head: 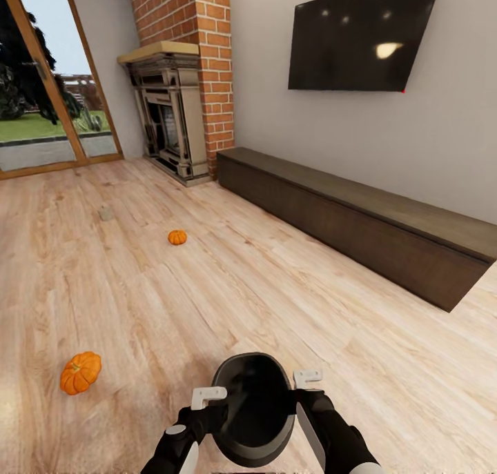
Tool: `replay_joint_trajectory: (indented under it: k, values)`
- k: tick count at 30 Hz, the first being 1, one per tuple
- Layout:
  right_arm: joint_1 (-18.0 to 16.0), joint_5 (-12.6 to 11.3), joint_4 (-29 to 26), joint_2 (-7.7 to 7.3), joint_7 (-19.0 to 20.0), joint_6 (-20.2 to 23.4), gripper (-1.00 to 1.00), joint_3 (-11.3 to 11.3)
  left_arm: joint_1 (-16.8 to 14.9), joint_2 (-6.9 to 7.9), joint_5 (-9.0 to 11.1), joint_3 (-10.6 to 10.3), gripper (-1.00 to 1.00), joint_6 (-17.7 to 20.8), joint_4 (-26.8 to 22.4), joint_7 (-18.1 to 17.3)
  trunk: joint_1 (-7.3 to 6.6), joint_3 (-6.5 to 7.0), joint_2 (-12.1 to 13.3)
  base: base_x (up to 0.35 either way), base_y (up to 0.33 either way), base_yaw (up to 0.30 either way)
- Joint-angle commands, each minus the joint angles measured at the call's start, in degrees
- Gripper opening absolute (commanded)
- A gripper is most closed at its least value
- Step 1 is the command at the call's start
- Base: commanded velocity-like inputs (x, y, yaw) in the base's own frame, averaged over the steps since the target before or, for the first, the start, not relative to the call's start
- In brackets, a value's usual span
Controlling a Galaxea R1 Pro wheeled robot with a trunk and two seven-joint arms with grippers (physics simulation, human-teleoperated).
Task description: Place each of the two pumpkins and all three candles from the living room inside a cabinet in the living room (use any cabinet), then make sure every cabinet is closed, and position the cauldron so it is next to a table in the living room.
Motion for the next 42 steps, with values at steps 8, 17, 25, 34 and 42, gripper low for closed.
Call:
replay_joint_trajectory:
  k: [8, 17, 25, 34, 42]
  values:
    - [0.0, 0.0, 0.3, 0.0, 0.0, 0.0, 1.0, 0.0, 0.0, 0.0, 0.0, 0.0, 1.0, -0.1, 0.0, 0.0, 0.2, -1.78, -0.1, 0.0, 0.0, 0.0]
    - [0.0, 0.0, 1.0, 0.0, 0.0, -0.1, 1.0, 0.0, 0.0, 0.0, 0.0, 0.0, 1.0, -0.3, 0.0, 0.0, 0.41, -3.55, -0.2, 0.0, 0.0, 0.0]
    - [0.0, 0.0, 1.1, 0.0, 0.0, -0.1, 1.0, 0.0, 0.0, 0.0, 0.0, 0.0, 1.0, -0.9, 0.0, 0.0, 0.41, -3.55, -0.2, 0.0, 0.0, 0.0]
    - [0.0, 0.0, 1.1, 0.0, 0.0, -0.1, 1.0, 0.0, 0.0, 0.0, 0.0, -0.3, 1.0, -0.9, 0.0, 0.0, 0.41, -3.55, -0.2, 0.107, 0.0, 0.0]
    - [0.0, 0.0, 1.1, 0.0, 0.0, -0.1, 1.0, 0.0, 0.0, 0.0, 0.0, -0.4, 1.0, -0.9, 0.0, 0.0, 0.54, -4.66, -0.3, 0.01, 0.0, 0.0]
